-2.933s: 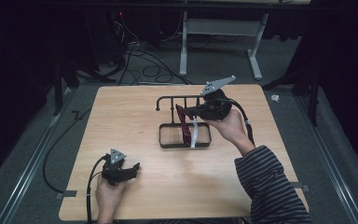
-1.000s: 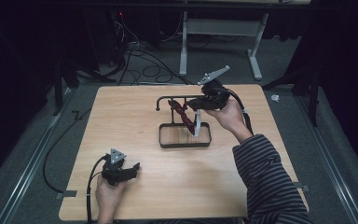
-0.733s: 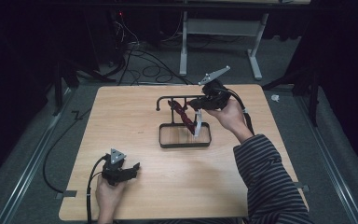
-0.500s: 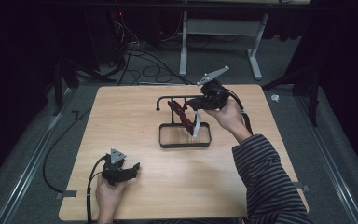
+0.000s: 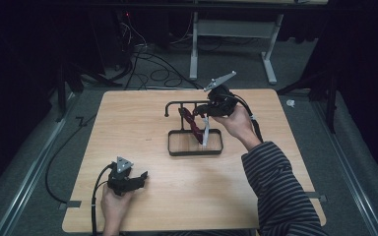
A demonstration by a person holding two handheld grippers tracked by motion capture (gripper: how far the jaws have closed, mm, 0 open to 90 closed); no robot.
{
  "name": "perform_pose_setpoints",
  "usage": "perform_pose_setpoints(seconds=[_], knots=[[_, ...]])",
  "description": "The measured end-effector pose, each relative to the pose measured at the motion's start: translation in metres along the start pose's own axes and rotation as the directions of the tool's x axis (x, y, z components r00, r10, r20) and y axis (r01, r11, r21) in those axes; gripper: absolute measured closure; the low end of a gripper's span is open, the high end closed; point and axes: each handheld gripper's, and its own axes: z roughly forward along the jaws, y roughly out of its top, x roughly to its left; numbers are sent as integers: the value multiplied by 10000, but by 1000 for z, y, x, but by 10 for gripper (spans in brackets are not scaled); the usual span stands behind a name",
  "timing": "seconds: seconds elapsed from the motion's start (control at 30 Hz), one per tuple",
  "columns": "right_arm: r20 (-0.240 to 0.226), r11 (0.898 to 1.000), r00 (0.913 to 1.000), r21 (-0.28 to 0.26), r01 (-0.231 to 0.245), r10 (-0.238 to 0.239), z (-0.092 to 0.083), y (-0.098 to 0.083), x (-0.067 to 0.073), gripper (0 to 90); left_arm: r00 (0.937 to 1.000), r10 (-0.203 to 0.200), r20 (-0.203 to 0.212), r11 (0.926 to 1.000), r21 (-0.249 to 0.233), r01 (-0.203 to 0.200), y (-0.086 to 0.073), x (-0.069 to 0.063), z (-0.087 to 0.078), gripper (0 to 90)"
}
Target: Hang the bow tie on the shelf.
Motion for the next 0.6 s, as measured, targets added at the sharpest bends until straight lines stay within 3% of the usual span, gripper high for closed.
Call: perform_pose_setpoints(seconds=[0.6], knots=[[-9,9999,10000,-89,-58,58,-1,-3,1,820,10000,20,-20,10000,-4,-20,0,0,0,267]])
